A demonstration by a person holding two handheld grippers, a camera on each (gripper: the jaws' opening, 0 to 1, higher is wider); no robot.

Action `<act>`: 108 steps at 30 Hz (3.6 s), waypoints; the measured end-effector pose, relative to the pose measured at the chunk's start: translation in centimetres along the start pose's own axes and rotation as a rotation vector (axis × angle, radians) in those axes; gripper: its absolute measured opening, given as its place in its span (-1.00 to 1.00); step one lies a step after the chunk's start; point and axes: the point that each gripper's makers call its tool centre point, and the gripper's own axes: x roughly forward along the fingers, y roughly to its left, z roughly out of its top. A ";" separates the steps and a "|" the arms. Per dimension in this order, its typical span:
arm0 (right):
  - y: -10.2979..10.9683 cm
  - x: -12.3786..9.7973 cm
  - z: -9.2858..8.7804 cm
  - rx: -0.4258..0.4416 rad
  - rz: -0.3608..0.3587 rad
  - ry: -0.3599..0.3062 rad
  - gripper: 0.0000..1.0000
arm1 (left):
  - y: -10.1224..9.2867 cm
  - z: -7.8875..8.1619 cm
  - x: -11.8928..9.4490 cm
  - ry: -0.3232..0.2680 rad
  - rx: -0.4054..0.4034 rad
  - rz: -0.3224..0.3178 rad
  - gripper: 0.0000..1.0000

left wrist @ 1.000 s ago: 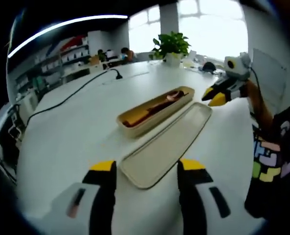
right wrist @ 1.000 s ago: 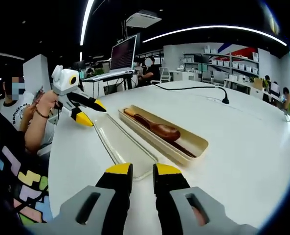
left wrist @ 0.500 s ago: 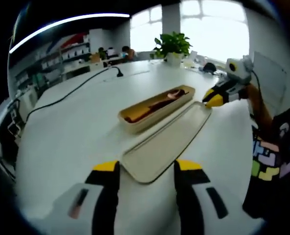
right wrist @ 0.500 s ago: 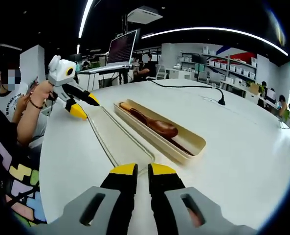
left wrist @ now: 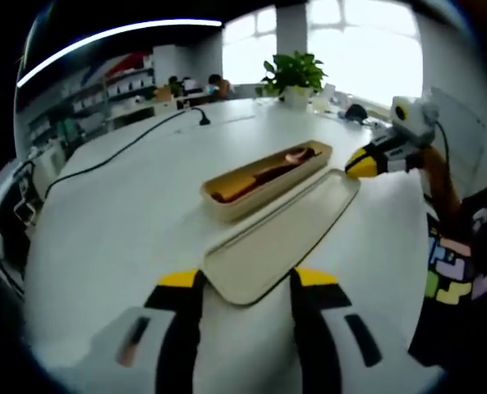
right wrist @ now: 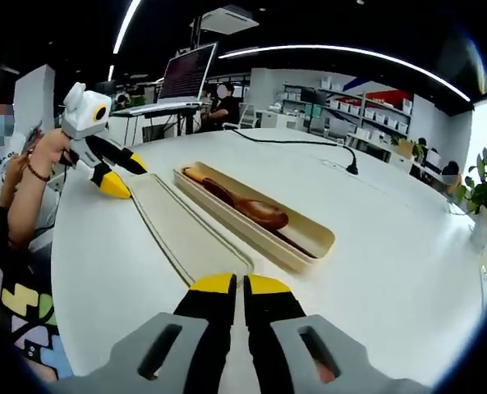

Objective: Arrange the utensils inside the cutlery case until each visible utensil rests in its matching compartment.

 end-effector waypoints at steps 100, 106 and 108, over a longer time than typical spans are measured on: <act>0.9 0.4 1.3 -0.183 0.124 -0.162 -0.73 | 0.6 8.9 -2.6 -0.575 -0.701 -0.396 -0.84; 0.6 -0.7 1.8 -0.163 0.134 -0.178 -0.64 | 0.3 9.9 -3.4 -0.630 -0.609 -0.422 -0.91; 0.4 -1.4 2.4 -0.158 0.137 -0.199 -0.64 | 0.1 10.0 -3.4 -0.622 -0.565 -0.404 -0.91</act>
